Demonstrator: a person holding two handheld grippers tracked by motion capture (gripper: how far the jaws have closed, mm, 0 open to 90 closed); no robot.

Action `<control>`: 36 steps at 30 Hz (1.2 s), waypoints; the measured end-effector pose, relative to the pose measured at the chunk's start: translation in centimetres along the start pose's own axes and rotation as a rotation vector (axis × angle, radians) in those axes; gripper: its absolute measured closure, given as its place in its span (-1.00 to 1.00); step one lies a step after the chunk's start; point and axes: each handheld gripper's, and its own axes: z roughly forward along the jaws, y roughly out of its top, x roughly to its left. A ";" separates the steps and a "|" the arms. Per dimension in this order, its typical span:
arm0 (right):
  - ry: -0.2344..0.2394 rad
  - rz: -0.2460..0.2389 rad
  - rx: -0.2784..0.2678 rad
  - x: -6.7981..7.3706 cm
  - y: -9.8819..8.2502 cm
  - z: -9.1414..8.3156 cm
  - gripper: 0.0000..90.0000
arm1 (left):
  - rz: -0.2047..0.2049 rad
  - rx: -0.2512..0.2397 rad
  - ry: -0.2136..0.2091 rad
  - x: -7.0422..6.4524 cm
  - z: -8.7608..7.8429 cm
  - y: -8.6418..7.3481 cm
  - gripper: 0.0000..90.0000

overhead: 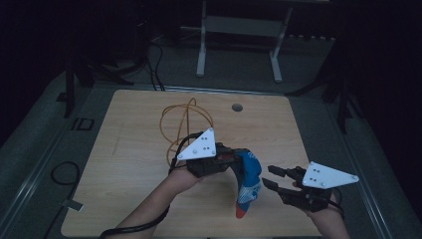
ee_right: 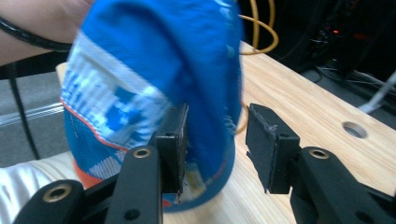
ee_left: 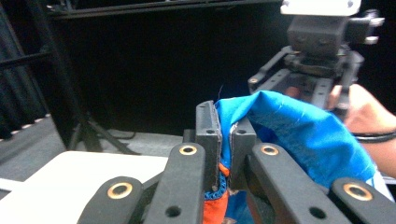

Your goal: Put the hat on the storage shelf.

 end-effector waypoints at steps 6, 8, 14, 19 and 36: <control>-0.017 -0.028 0.014 0.5 0.3 1.0 0.35 | -0.009 -0.014 -0.025 0.0 0.2 0.0 0.93; -0.020 -0.021 0.008 0.5 0.4 1.2 0.41 | 0.006 -0.004 -0.025 -0.2 0.3 0.0 0.93; -0.041 -0.022 0.001 0.6 0.7 1.4 0.99 | -0.004 -0.004 -0.026 -0.1 0.3 -0.1 0.93; -0.061 -0.010 -0.014 0.4 0.9 1.0 1.00 | 0.004 0.017 -0.004 0.0 0.1 -0.1 0.93; -0.105 0.000 -0.089 0.0 2.3 -0.6 1.00 | 0.023 0.041 0.048 0.0 -0.8 0.3 0.51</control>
